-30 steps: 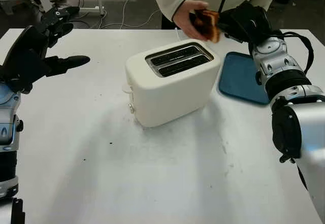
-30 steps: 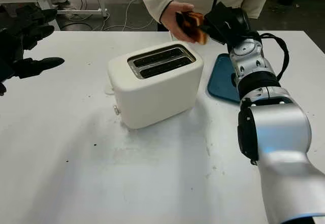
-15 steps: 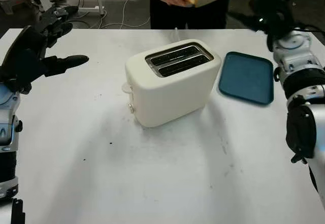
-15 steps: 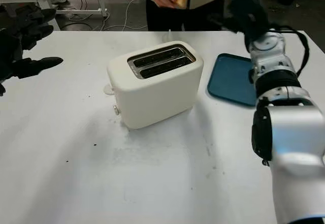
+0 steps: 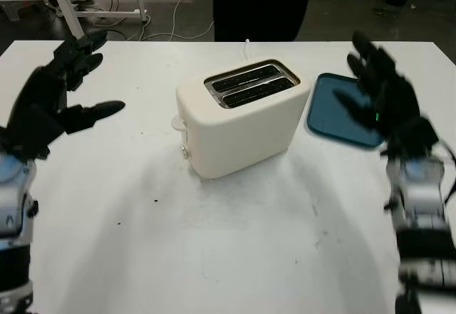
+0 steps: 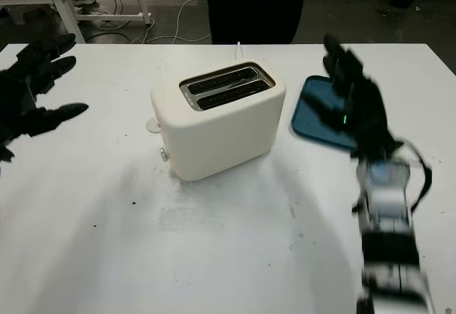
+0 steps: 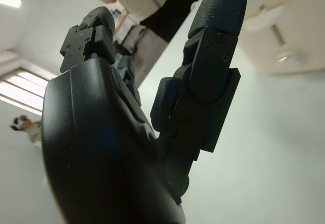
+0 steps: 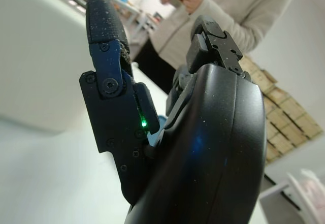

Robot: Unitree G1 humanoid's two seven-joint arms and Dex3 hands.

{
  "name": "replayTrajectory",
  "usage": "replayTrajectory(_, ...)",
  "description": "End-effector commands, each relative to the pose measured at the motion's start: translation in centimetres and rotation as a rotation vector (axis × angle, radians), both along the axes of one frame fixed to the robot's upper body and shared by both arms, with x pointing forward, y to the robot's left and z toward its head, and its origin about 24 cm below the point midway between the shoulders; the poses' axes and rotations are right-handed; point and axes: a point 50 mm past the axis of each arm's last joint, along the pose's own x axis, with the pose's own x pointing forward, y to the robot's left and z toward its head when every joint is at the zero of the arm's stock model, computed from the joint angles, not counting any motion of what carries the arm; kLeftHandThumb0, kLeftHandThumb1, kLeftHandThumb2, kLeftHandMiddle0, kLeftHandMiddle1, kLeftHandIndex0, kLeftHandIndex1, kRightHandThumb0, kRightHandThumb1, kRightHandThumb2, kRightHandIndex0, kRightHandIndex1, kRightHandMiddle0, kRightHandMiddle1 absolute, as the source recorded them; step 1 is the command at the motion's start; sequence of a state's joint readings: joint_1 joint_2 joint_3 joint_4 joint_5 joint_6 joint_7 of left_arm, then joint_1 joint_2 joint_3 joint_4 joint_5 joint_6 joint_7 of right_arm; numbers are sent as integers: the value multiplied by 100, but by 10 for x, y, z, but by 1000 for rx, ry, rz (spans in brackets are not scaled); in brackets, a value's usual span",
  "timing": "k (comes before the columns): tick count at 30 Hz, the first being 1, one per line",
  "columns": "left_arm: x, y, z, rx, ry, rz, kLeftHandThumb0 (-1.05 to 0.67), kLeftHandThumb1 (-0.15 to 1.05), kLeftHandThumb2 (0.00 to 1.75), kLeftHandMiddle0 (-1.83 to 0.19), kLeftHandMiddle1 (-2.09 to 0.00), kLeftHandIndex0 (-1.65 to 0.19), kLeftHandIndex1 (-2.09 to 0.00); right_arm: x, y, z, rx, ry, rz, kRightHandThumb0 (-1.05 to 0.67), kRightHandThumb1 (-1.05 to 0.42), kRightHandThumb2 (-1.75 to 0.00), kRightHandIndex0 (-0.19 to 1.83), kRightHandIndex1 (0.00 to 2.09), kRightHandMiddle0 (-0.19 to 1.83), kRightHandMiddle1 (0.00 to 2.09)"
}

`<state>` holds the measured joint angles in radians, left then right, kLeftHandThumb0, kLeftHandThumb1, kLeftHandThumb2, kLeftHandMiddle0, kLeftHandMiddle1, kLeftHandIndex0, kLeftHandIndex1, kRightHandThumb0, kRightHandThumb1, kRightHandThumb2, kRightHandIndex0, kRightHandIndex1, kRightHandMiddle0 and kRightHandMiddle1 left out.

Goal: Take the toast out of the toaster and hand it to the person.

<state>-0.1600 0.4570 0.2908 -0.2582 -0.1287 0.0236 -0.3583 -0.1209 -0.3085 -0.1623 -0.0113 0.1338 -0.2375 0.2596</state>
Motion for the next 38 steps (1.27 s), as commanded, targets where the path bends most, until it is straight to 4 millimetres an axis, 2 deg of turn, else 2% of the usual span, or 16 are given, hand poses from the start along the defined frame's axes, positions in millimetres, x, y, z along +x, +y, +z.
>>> replayTrajectory(1, -17, -4, -8, -92, -27, 3, -90, 92, 4, 0, -14, 0, -17, -23, 14, -8, 53, 32, -10, -78, -92, -44, 15, 4, 17, 1)
replayTrajectory(6, -33, -15, -29, -143, 17, -10, -90, 92, 6, -1, -10, 0, -15, -43, 30, -23, 114, 87, -56, -69, -92, -56, 19, 5, 19, 1)
replayTrajectory(10, -37, -25, -47, -165, 87, -50, -90, 92, 6, 0, -13, 0, -15, -52, 46, -37, 183, 181, -41, -68, -92, -58, 18, 3, 17, 0)
replayTrajectory(14, -38, -37, -67, -204, 172, -52, -92, 92, 5, 0, -20, 0, -19, -57, 63, -49, 242, 250, -52, -69, -92, -58, 17, 2, 17, 0)
replayTrajectory(19, -37, -44, -80, -278, 158, -16, -91, 92, 11, 0, -16, 0, -13, -54, 72, -51, 251, 281, -75, -69, -92, -59, 14, 0, 14, 0)
replayTrajectory(26, -33, -54, -86, -280, 136, -17, -95, 92, 18, 0, -14, 0, -13, -49, 76, -52, 242, 313, -104, -69, -92, -59, 9, 0, 8, 0)
replayTrajectory(38, -33, -53, -87, -289, 127, -24, -94, 92, 19, 0, -13, 0, -13, -46, 76, -52, 263, 317, -134, -66, -92, -60, 6, 0, 5, 0)
